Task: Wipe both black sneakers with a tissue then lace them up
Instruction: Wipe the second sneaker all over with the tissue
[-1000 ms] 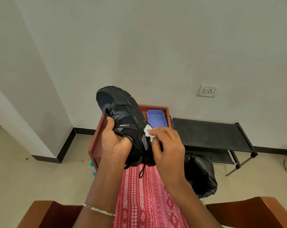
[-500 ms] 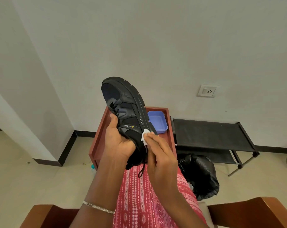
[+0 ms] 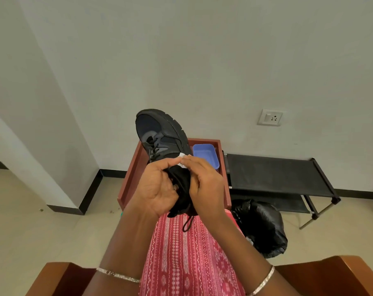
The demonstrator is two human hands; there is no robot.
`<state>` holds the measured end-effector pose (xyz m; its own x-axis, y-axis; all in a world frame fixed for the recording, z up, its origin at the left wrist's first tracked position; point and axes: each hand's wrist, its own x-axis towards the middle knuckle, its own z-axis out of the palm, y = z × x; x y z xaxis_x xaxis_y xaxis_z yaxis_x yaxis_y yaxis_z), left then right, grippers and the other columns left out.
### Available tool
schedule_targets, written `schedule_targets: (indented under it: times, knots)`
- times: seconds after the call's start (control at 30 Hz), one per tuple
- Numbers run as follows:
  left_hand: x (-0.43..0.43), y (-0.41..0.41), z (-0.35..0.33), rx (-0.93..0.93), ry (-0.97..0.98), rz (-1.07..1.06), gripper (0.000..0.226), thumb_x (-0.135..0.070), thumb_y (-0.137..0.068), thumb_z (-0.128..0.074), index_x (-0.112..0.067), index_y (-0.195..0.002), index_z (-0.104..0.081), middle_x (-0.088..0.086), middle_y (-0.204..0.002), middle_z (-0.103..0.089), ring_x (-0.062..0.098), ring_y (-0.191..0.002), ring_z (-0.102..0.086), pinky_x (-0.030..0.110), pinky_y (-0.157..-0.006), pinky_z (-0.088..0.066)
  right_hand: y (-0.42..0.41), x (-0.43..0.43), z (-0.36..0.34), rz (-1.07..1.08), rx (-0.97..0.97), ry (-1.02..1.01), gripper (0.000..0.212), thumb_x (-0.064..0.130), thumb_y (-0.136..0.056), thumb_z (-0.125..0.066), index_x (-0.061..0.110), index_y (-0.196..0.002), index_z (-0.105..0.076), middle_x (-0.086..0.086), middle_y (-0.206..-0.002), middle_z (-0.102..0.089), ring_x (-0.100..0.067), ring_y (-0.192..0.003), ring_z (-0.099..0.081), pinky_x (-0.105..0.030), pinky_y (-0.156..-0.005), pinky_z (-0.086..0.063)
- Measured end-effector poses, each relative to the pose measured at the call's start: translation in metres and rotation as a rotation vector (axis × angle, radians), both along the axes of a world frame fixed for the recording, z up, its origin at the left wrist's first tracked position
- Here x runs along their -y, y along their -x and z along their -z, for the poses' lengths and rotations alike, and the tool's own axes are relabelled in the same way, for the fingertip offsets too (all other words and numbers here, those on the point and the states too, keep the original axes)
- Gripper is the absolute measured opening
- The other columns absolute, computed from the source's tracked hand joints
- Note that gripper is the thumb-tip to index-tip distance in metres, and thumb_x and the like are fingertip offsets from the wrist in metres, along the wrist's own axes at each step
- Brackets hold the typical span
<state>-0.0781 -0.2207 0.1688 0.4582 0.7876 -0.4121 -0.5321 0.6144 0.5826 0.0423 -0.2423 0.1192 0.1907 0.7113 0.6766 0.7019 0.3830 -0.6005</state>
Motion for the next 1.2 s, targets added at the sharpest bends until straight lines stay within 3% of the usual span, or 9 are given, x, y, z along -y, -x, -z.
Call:
schedule_targets:
  times: [0.23,0.4,0.47,0.67,0.8,0.9,1.03,1.13,1.2]
  knots:
    - [-0.005,0.001,-0.002,-0.152,-0.124,0.074,0.048,-0.011,-0.085,-0.065,0.001,-0.131,-0.061,0.019,-0.119,-0.065,0.031,-0.109,-0.06,0.042,-0.096,-0.053,-0.017,-0.011,-0.021,0.018,0.063,0.029,0.037,-0.01,-0.086,-0.061,0.016,-0.109,-0.075,0.004,-0.107,-0.073,-0.016,-0.104,-0.063,-0.039,-0.091,-0.053]
    - [-0.004,-0.004,-0.006,-0.186,-0.17,0.017,0.037,-0.02,-0.088,-0.066,-0.003,-0.121,-0.066,0.016,-0.116,-0.073,0.032,-0.111,-0.069,0.047,-0.099,-0.053,-0.036,0.013,-0.052,0.149,-0.254,0.076,0.035,-0.005,-0.091,-0.052,0.025,-0.105,-0.063,0.023,-0.097,-0.064,0.005,-0.095,-0.061,-0.013,-0.08,-0.05]
    - [-0.007,-0.003,-0.008,-0.175,-0.162,-0.014,0.038,-0.027,-0.09,-0.065,-0.004,-0.121,-0.066,0.016,-0.116,-0.073,0.033,-0.109,-0.07,0.046,-0.098,-0.053,-0.046,0.033,-0.06,0.131,-0.342,0.101,0.038,-0.005,-0.09,-0.055,0.031,-0.104,-0.057,0.026,-0.095,-0.062,0.005,-0.095,-0.061,-0.014,-0.075,-0.051]
    - [-0.015,-0.005,-0.006,-0.194,-0.148,-0.161,0.038,-0.034,-0.092,-0.063,-0.004,-0.113,-0.07,0.016,-0.114,-0.074,0.03,-0.105,-0.071,0.04,-0.087,-0.055,-0.052,0.076,-0.032,-0.05,-0.677,0.723,0.041,0.004,-0.088,-0.063,0.043,-0.1,-0.062,0.0,-0.112,-0.065,-0.021,-0.099,-0.066,-0.05,-0.085,-0.059]
    - [-0.013,-0.009,-0.005,-0.211,-0.148,-0.202,0.044,-0.041,-0.091,-0.063,-0.005,-0.116,-0.07,0.015,-0.116,-0.074,0.032,-0.111,-0.069,0.043,-0.092,-0.055,-0.046,0.067,-0.012,-0.289,-0.972,1.058,0.055,0.0,-0.087,-0.068,0.028,-0.131,-0.052,-0.011,-0.105,-0.073,-0.023,-0.09,-0.072,-0.033,-0.072,-0.056]
    - [-0.007,-0.011,-0.007,-0.235,-0.139,-0.209,0.057,-0.051,-0.089,-0.061,-0.005,-0.122,-0.068,0.015,-0.116,-0.074,0.031,-0.11,-0.07,0.044,-0.092,-0.055,-0.037,0.055,-0.01,-0.46,-1.094,1.158,0.045,-0.003,-0.09,-0.065,0.008,-0.132,-0.055,-0.018,-0.115,-0.071,-0.027,-0.099,-0.07,-0.026,-0.066,-0.057]
    - [-0.005,-0.01,-0.006,-0.269,-0.113,-0.292,0.071,-0.068,-0.087,-0.055,-0.009,-0.125,-0.066,0.012,-0.114,-0.075,0.027,-0.104,-0.073,0.044,-0.094,-0.054,-0.05,0.047,-0.026,-0.487,-0.891,1.124,0.025,0.002,-0.091,-0.064,-0.007,-0.114,-0.066,-0.018,-0.105,-0.074,-0.03,-0.099,-0.07,-0.038,-0.086,-0.057]
    - [-0.006,-0.007,-0.005,-0.295,-0.102,-0.32,0.089,-0.082,-0.084,-0.043,-0.011,-0.134,-0.06,0.012,-0.122,-0.071,0.026,-0.107,-0.071,0.044,-0.1,-0.052,-0.077,0.031,-0.054,-0.291,-0.664,0.926,0.015,0.006,-0.094,-0.063,0.004,-0.105,-0.072,-0.013,-0.103,-0.076,-0.023,-0.092,-0.071,-0.027,-0.073,-0.056]
    - [-0.004,-0.007,-0.004,-0.319,-0.113,-0.292,0.099,-0.089,-0.081,-0.032,-0.009,-0.131,-0.061,0.014,-0.117,-0.073,0.025,-0.1,-0.074,0.044,-0.097,-0.055,-0.083,0.013,-0.079,-0.184,-0.623,0.703,0.013,0.006,-0.094,-0.064,0.009,-0.102,-0.074,-0.011,-0.101,-0.076,-0.023,-0.094,-0.071,-0.03,-0.079,-0.056]
